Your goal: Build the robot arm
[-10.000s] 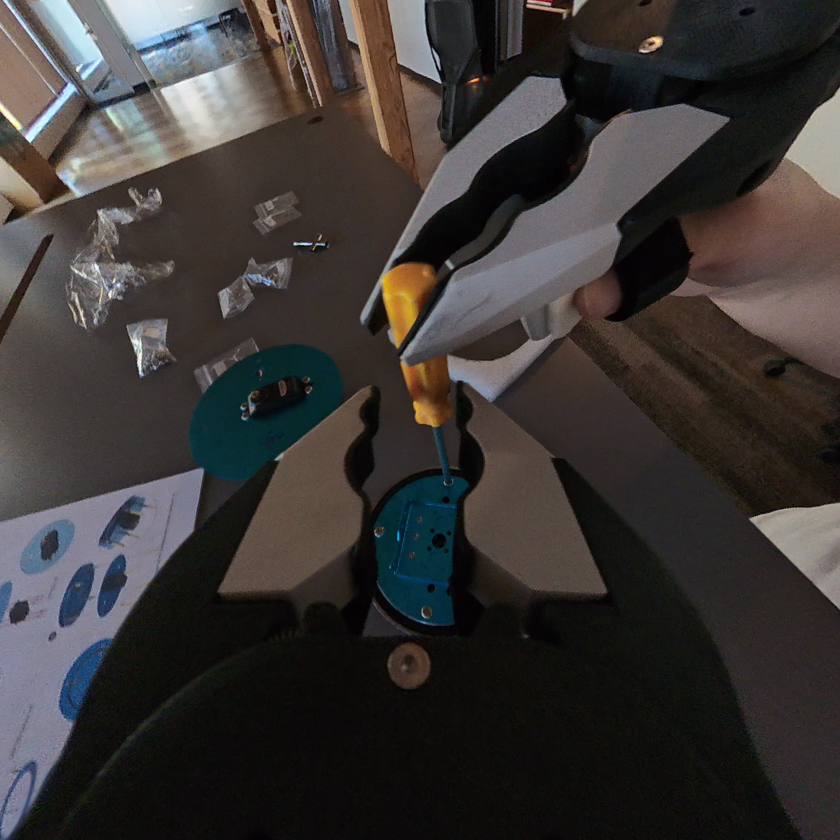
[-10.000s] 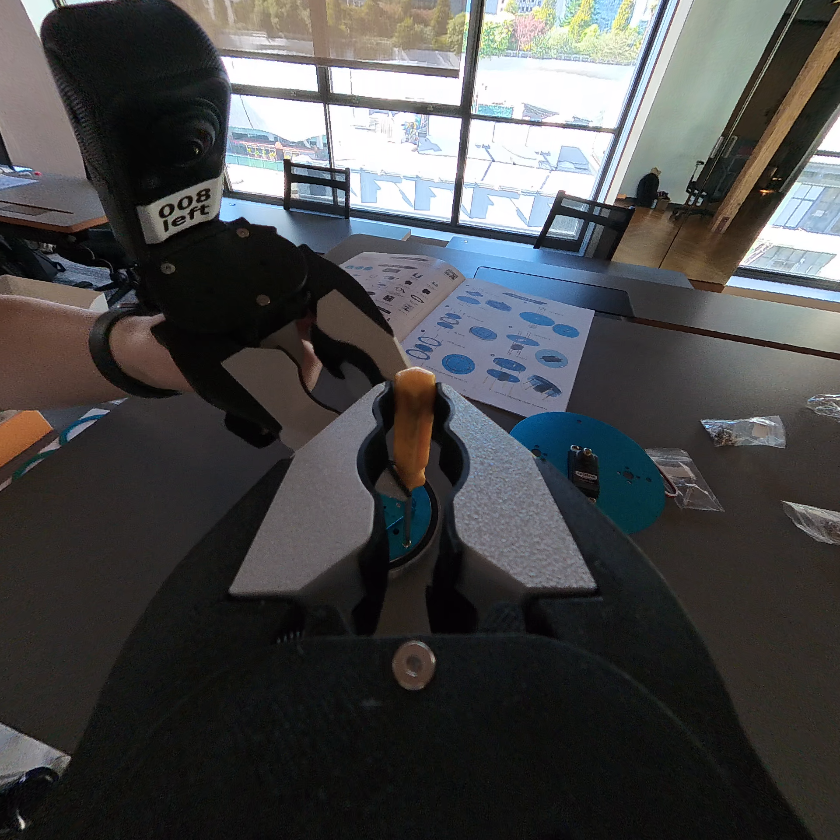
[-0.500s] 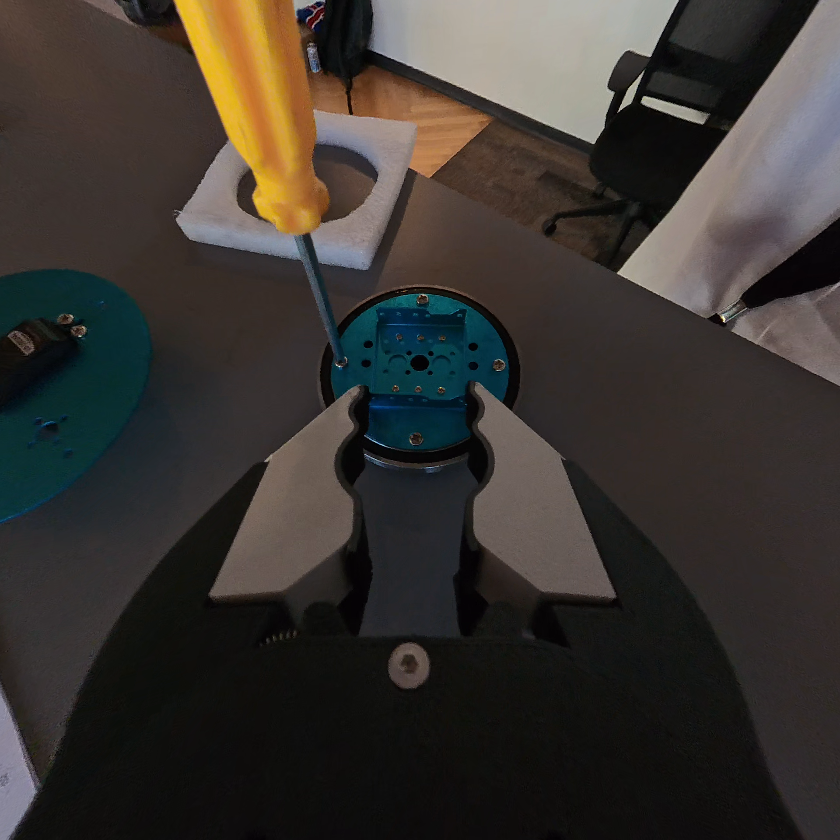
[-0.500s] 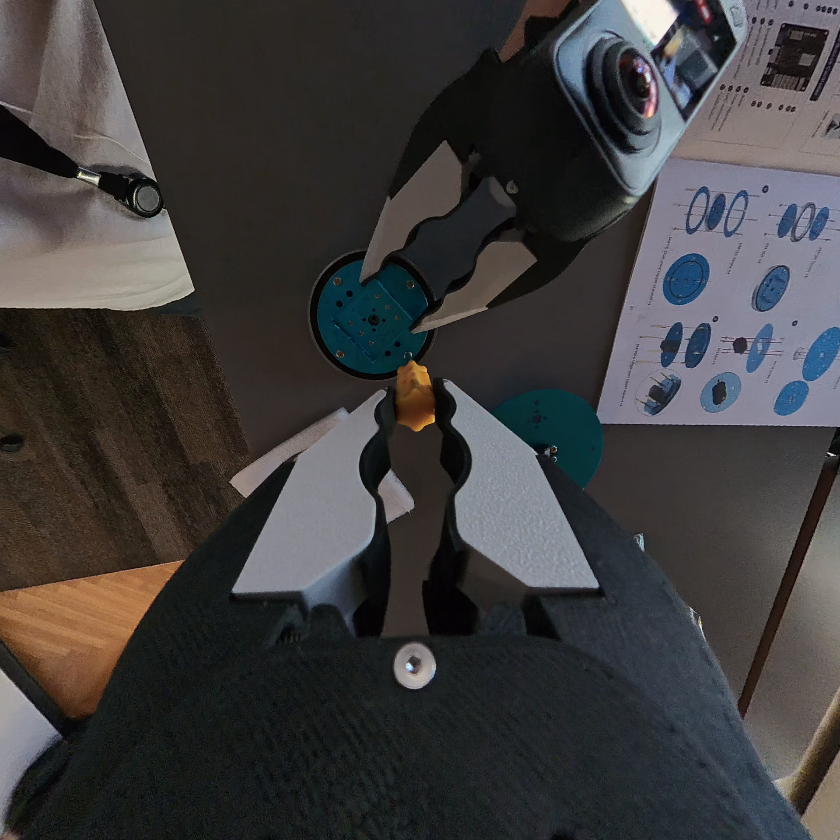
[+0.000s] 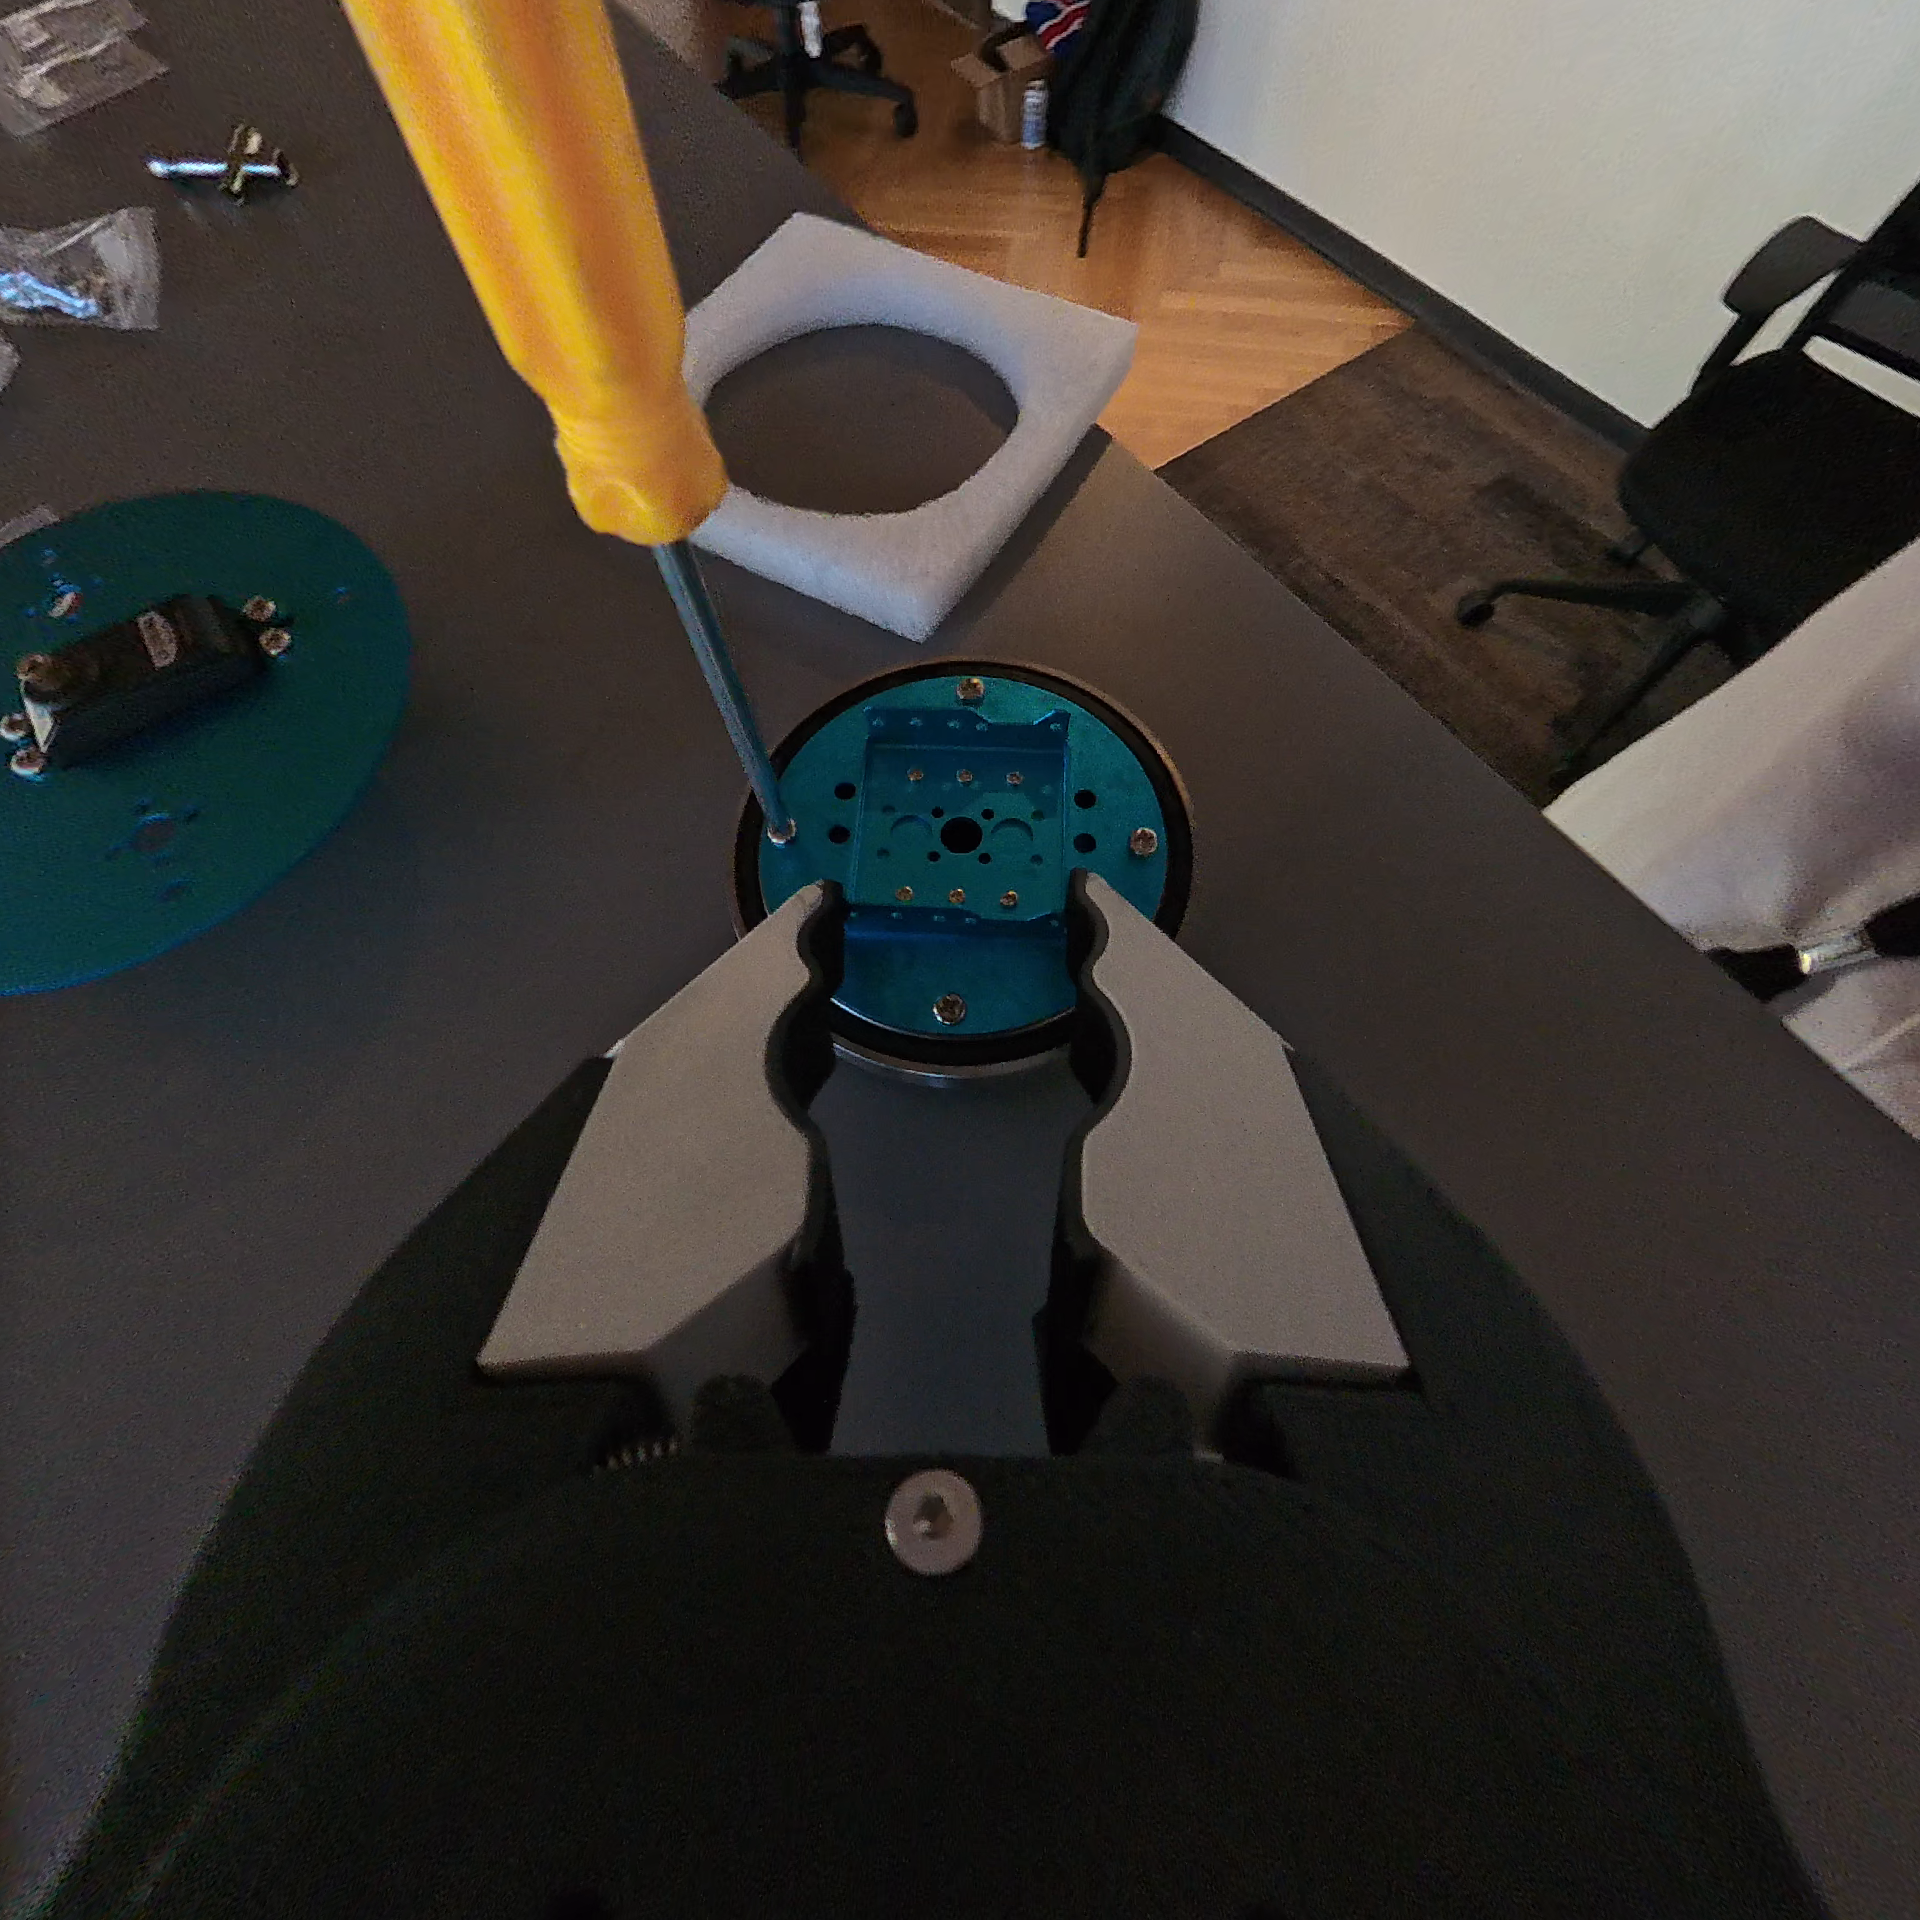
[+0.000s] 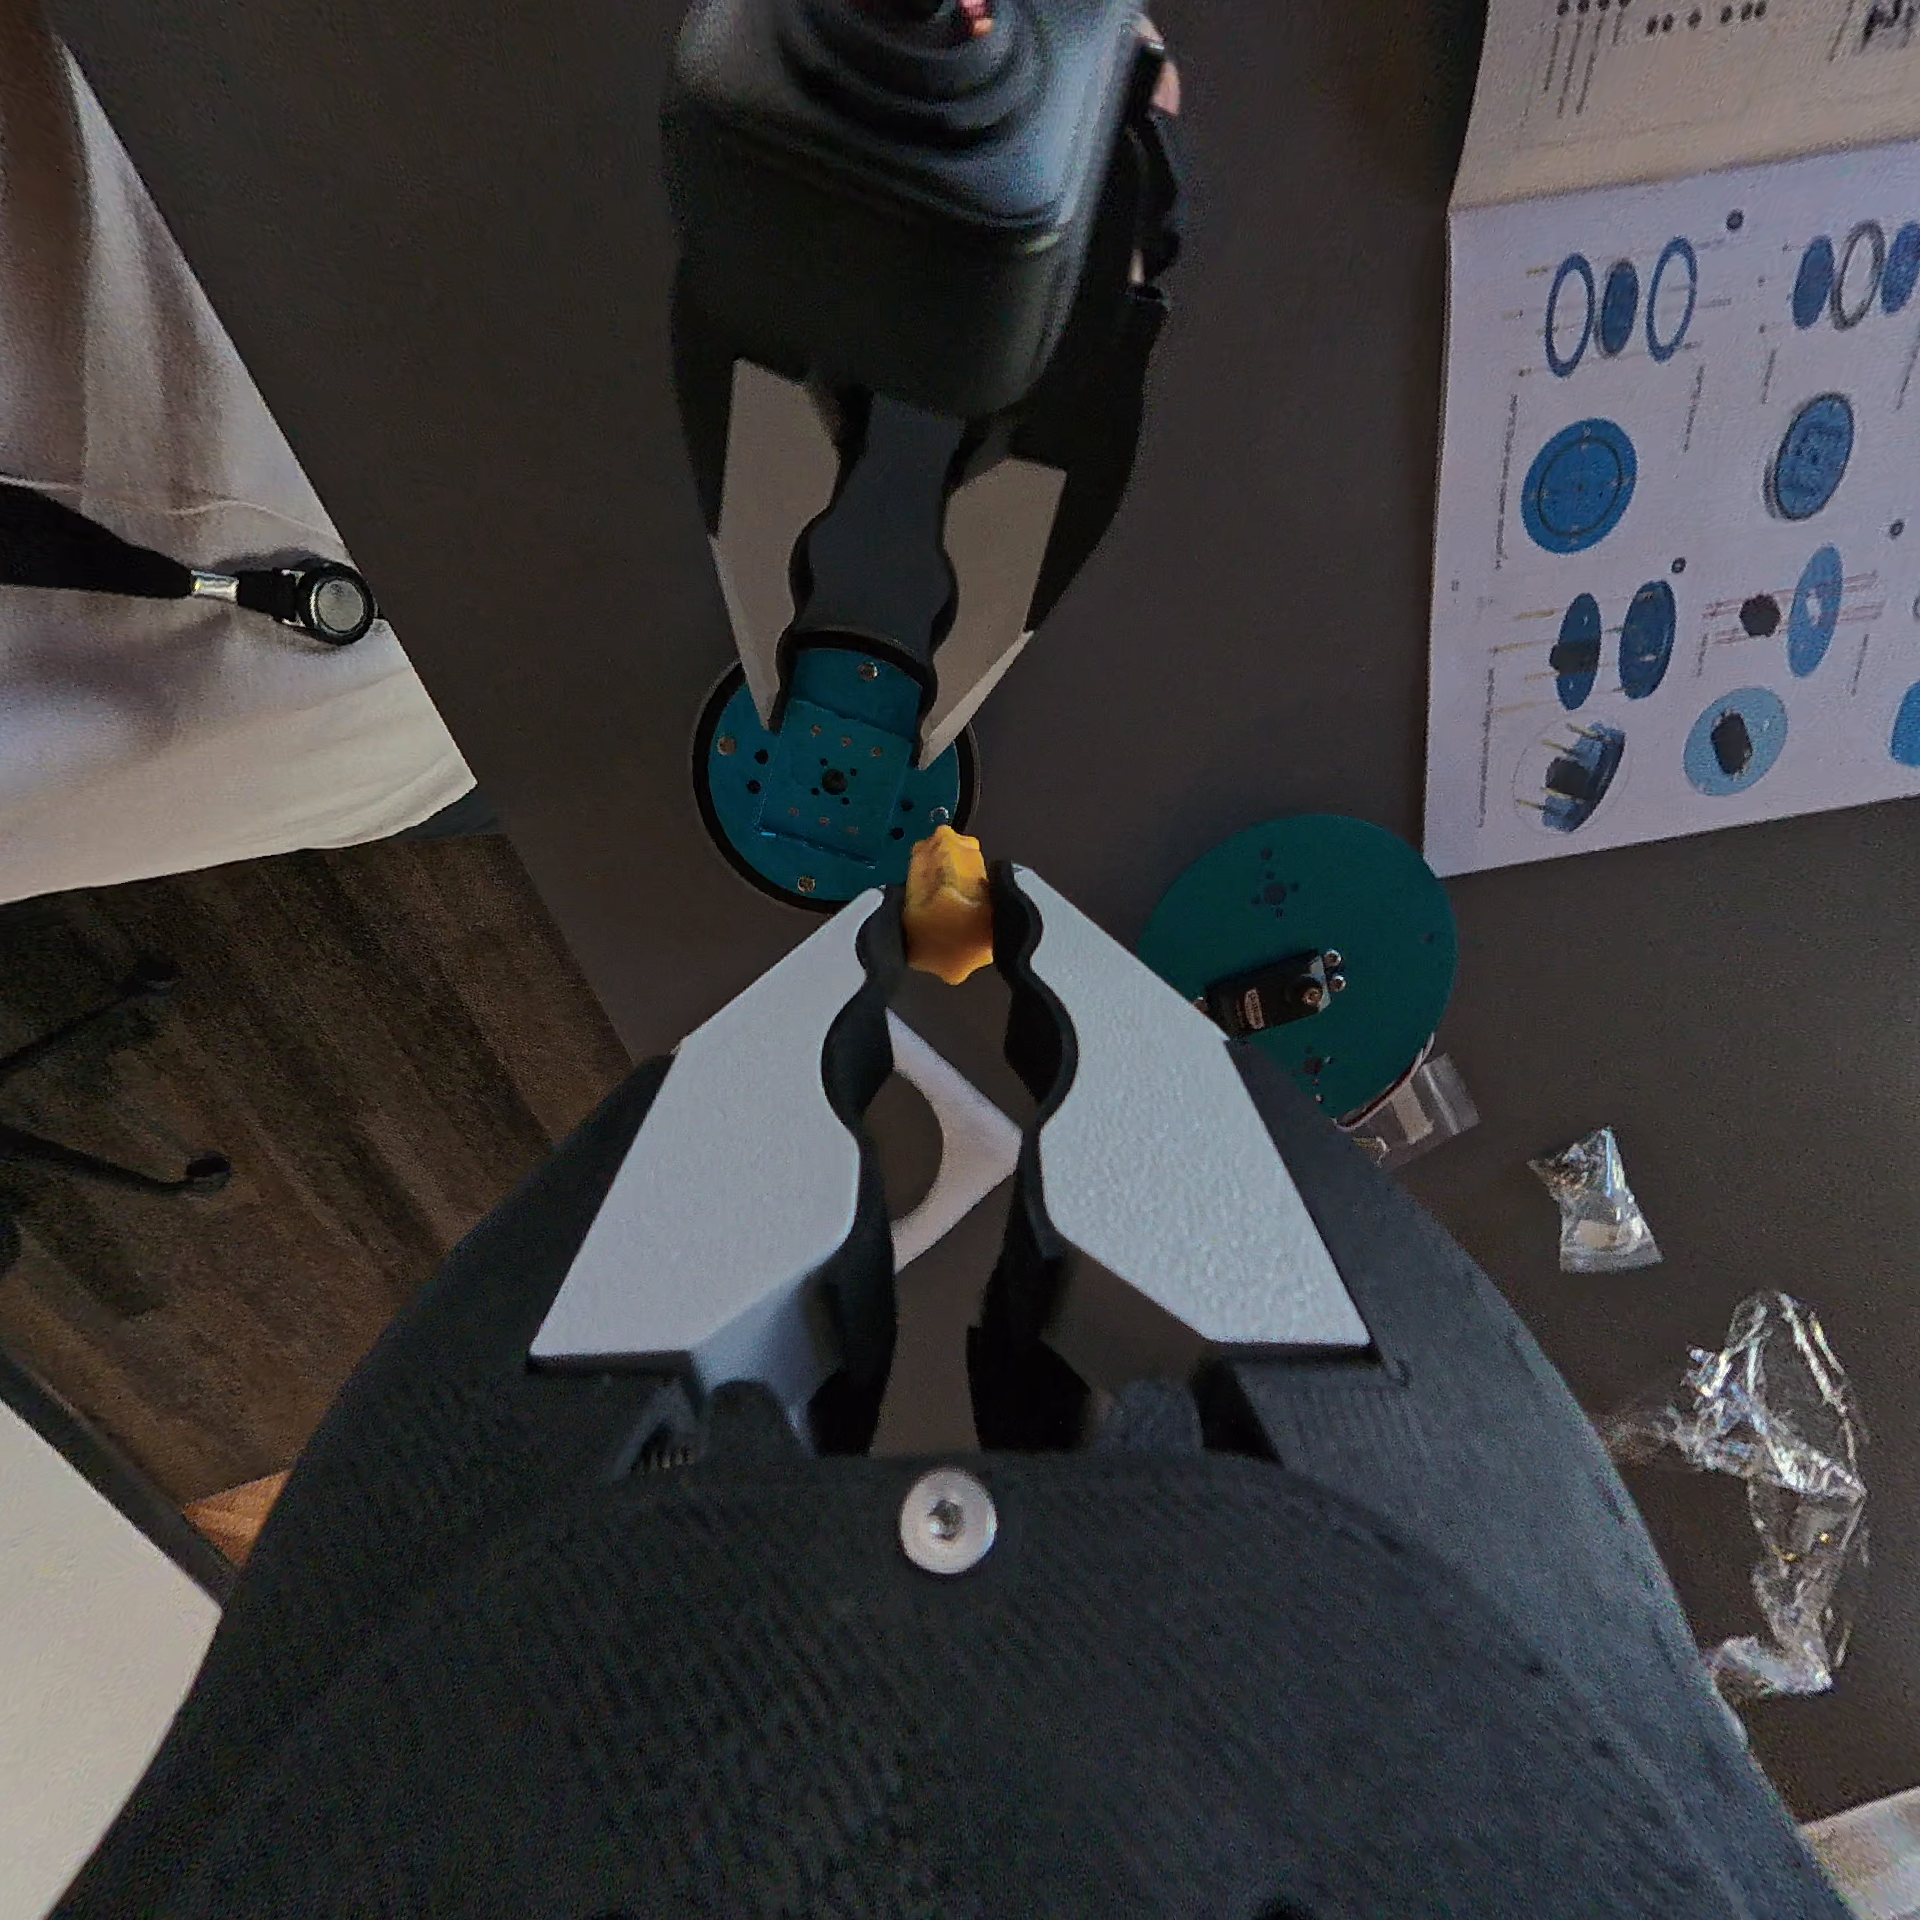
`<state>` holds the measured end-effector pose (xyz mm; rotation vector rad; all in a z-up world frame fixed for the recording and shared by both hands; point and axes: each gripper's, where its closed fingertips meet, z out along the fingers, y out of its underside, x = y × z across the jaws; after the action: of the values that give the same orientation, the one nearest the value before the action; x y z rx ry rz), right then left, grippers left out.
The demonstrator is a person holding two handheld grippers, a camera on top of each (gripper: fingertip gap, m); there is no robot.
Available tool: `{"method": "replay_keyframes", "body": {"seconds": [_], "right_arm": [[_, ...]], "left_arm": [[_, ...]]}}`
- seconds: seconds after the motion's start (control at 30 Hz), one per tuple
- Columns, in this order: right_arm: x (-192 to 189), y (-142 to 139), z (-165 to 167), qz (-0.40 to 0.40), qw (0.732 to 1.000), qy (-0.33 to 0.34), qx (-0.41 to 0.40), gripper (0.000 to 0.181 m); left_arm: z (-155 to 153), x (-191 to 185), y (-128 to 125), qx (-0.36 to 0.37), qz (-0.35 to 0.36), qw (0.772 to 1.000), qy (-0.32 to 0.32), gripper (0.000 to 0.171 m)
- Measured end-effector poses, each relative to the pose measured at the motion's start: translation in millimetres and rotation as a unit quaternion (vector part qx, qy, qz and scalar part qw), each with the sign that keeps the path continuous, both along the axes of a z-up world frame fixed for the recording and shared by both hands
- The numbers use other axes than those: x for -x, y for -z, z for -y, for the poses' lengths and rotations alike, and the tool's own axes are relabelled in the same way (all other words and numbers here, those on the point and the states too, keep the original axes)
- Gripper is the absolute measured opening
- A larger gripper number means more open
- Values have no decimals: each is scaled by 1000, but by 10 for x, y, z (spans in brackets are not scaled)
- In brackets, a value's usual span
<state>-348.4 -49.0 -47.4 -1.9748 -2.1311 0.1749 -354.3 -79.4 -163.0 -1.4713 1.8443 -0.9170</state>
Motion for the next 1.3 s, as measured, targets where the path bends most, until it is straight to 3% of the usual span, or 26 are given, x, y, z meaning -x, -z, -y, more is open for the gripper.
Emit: {"method": "replay_keyframes", "body": {"seconds": [0.27, 0.47, 0.6, 0.73, 0.87, 1.0, 1.07, 1.2, 1.3], "right_arm": [[-28, 0, -25, 0, 993, 120, -2, 16], [-68, -6, -65, -27, 971, 238, -3, 17], [-92, -9, -96, -44, 942, 332, -7, 16], [-76, -8, -80, -39, 933, 357, -29, 17], [-82, -9, -70, -36, 931, 363, -34, 17], [-99, -8, -81, -43, 927, 372, -28, 17], [-107, -9, -95, -46, 924, 379, -24, 17], [-124, -8, -115, -49, 921, 385, -24, 17], [-103, -12, -116, -62, 931, 358, -21, 17]], "left_arm": [[28, -122, -2, 2, 2, 994, -106, 43], [30, -166, -6, 13, 18, 986, -166, 42], [30, -191, -8, 7, 24, 979, -201, 43], [34, -196, -8, 4, 24, 976, -216, 43], [115, -120, -106, 19, 26, 986, -166, 73], [-150, -98, -536, 16, 122, 977, -175, 45], [-258, -201, -674, 18, 141, 974, -177, 42], [-344, -360, -808, -36, 171, 970, -172, 16], [-348, -359, -815, -57, 186, 967, -167, 16]]}}
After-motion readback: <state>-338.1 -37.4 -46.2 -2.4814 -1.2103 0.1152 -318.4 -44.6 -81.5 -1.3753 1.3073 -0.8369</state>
